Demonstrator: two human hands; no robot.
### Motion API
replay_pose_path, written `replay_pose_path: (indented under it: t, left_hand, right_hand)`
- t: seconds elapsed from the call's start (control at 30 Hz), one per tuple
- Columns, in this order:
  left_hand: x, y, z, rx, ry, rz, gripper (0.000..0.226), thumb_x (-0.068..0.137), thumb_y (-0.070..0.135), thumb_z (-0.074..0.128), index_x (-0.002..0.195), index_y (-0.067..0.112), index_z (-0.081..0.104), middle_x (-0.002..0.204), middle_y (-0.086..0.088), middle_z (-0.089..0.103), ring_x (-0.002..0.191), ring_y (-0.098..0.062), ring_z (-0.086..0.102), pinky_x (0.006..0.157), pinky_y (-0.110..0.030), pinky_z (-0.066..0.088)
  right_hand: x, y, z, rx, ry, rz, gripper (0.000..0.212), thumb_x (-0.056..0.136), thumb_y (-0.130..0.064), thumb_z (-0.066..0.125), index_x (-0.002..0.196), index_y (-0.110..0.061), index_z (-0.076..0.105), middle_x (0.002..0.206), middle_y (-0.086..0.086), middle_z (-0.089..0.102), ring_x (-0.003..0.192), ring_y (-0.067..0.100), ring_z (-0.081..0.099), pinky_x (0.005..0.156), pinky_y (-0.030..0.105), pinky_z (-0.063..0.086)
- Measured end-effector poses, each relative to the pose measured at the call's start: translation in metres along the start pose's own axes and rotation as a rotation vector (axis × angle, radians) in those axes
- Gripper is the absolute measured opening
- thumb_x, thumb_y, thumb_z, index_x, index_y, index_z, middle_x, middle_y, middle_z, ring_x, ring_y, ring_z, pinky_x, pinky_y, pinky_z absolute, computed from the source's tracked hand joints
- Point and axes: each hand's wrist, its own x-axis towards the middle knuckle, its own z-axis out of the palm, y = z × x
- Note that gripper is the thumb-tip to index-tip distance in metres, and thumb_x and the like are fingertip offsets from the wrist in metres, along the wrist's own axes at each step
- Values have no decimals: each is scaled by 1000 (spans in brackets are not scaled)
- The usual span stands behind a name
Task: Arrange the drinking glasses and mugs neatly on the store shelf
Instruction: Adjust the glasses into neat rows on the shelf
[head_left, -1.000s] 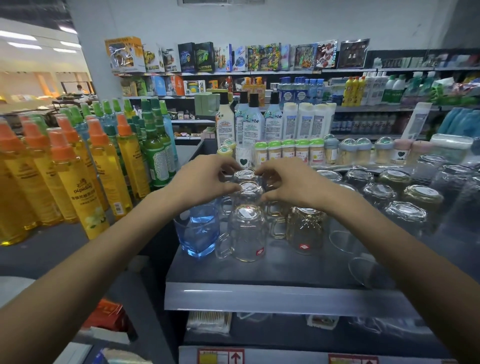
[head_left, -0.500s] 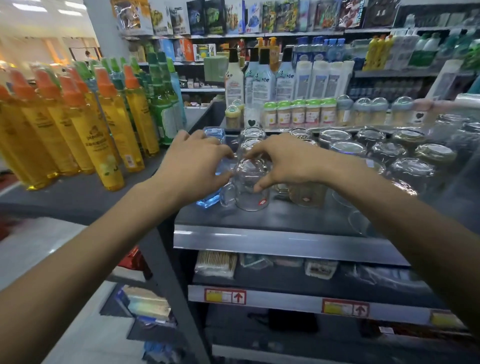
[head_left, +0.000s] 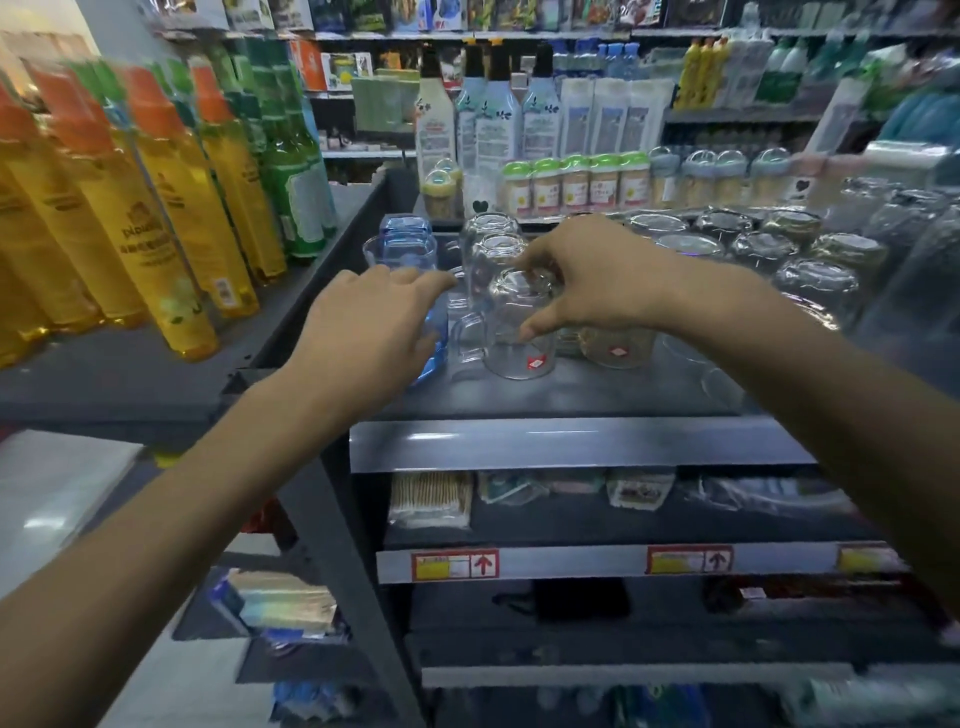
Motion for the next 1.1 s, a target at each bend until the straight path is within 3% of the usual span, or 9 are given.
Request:
replay_pose_path:
  t: [0.17,0.33,0.6,0.9,1.1]
  left_hand:
    - [-4,4,-4,-2,-28,-27,58,97,33,63,152,29,45,144,-1,61,127,-30,58,95,-45,44]
    - [-5,14,-17,31,-12,-102,52,97,36,60,147,30,51,137,1,61,126,-28,53,97,-43,37]
    - [1,44,-31,96,-28,-68,49,94,39,62,142,29,56,131,2,64,124,-27,55,98,-42,36]
    - [39,54,-28,148,-175,-70,61,90,57,64,140,24,52,135,-1,63,129,-27,54,104,-43,33]
    - [42,52,-25,118,-268,-86,59,94,56,60,142,23,51,133,-3,67,130,-28,53,109,-50,29]
  right_hand:
    - [-3,-1,2,-43,7,41,83,70,-62,84,133,-11,65,119,10,69,111,31,63,89,35,48]
    - [-2,-1,6,-71,3,24,68,75,-60,82,115,-8,69,108,12,70,101,31,64,82,37,51]
    - [-5,15,7,85,33,42,73,69,-39,93,128,-10,62,124,9,68,112,28,62,94,38,51]
    - [-7,11,11,192,105,90,71,70,-39,92,128,-11,63,118,8,70,106,26,65,90,34,52]
    - [-10,11,15,227,96,105,71,71,-38,92,130,-11,63,118,9,71,107,26,66,94,39,54]
